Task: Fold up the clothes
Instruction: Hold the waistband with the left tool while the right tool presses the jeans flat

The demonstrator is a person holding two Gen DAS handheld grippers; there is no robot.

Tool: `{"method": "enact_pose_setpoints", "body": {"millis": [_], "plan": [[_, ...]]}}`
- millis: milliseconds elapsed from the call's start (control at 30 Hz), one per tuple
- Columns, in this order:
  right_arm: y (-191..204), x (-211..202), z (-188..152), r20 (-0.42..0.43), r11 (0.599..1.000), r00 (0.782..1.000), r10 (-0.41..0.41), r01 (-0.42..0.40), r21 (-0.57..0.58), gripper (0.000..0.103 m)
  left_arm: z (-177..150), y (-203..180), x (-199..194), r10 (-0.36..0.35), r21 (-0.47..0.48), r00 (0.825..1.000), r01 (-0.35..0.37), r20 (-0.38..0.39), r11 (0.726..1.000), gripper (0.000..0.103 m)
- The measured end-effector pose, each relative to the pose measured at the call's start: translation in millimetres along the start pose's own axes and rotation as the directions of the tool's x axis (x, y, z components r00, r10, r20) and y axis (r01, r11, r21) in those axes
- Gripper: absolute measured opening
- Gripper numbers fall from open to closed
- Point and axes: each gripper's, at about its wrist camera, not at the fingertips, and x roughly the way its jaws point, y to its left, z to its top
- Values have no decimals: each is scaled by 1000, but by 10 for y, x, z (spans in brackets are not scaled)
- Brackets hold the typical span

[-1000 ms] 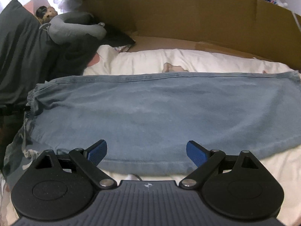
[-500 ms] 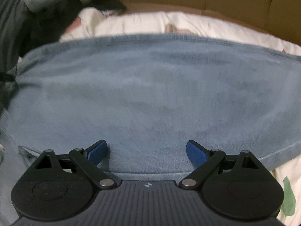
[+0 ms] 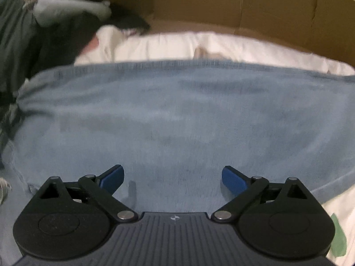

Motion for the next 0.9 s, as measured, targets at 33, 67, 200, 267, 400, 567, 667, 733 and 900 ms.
{"method": "enact_pose_setpoints", "body": {"millis": [33,67,200,267,400,567,667,733,900], "plan": [[5,-7,14,1,1000,1000,5,-5,10,98,-21,-29,-39,-5,10,1000,5,9,1000,21],[15,-4,19,-2,1000,1000,12,-12,21,98,-29,-79,-76,-11,30,1000,10,22,1000,21],[147,37,14,-9,1000,1000,27,-27,1,98,-21,-269,-191,-45,89,997,39,70,995,21],[249,71,7,-16,999,999,32,-33,-34,98,11,-340,-217,-53,87,995,45,84,995,21],[424,124,27,-23,997,998,53,-54,-51,98,45,-420,-168,-69,113,991,56,112,992,20],[548,240,52,-44,996,996,78,-80,-45,98,-118,-440,-132,-57,154,998,51,34,987,23],[561,305,37,-61,996,995,81,-83,-35,98,-100,-432,94,-58,133,998,60,-16,989,22],[544,345,7,-73,996,994,80,-83,-27,98,-48,-438,200,-59,118,998,60,-16,991,21],[444,306,-110,-69,998,996,63,-63,2,98,66,-509,331,-30,98,999,29,11,995,20]]}}
